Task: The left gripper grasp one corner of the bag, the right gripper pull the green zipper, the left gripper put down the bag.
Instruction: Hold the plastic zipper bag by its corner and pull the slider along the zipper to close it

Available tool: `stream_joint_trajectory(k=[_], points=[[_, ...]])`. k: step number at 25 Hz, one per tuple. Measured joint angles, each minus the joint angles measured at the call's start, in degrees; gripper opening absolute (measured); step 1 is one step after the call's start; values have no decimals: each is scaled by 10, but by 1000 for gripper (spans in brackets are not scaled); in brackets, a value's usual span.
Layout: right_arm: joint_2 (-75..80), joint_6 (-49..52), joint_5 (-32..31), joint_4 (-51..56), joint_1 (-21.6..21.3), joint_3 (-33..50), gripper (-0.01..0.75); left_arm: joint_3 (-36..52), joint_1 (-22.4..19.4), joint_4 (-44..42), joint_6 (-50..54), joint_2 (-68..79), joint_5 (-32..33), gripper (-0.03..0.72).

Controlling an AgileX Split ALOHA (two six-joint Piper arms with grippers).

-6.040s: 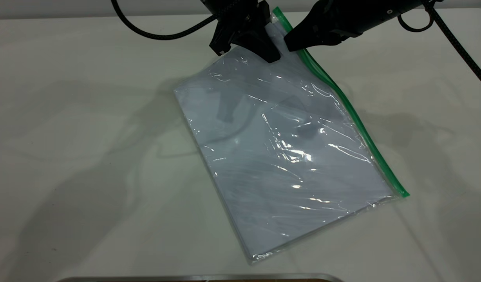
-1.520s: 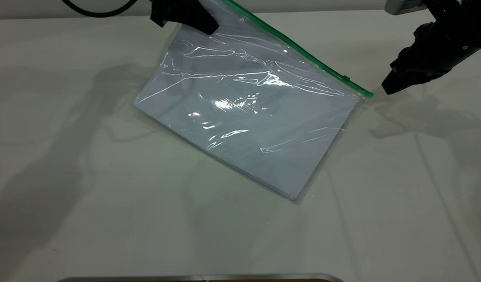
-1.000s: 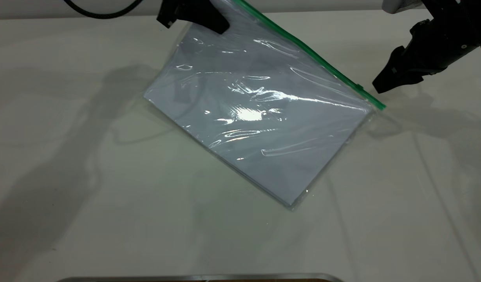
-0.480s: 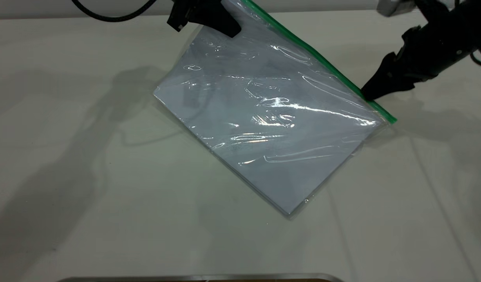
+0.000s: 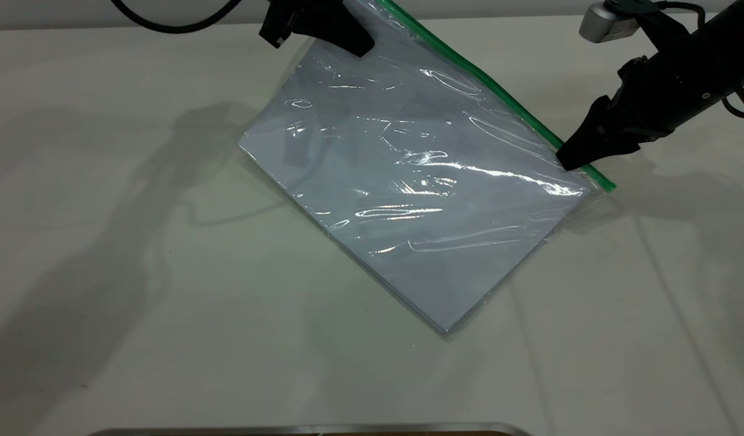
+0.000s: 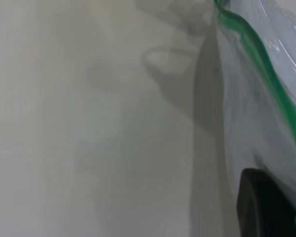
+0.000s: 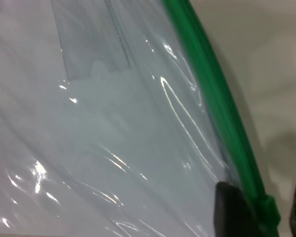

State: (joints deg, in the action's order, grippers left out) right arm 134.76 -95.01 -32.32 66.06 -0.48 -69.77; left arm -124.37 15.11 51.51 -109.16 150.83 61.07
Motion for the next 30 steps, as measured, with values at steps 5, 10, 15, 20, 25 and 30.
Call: stream_joint_trajectory(k=[5,10,15,20,25,30], points=[[0,0,-3,0,0,0,50,0,0,0,-1,0,0,53],[0,3,-4,-15,0,0,36,0,0,0,10,0,-5,53],[0,26,-7,-47,0,0,36,0,-5,5,23,1,-6,53],[0,61,-6,-91,0,-1,36,1,-14,7,32,1,-5,53],[0,97,-3,-127,1,-1,36,1,-18,9,39,1,-5,53],[0,110,-1,-145,1,-1,38,1,-18,9,40,1,-4,53]])
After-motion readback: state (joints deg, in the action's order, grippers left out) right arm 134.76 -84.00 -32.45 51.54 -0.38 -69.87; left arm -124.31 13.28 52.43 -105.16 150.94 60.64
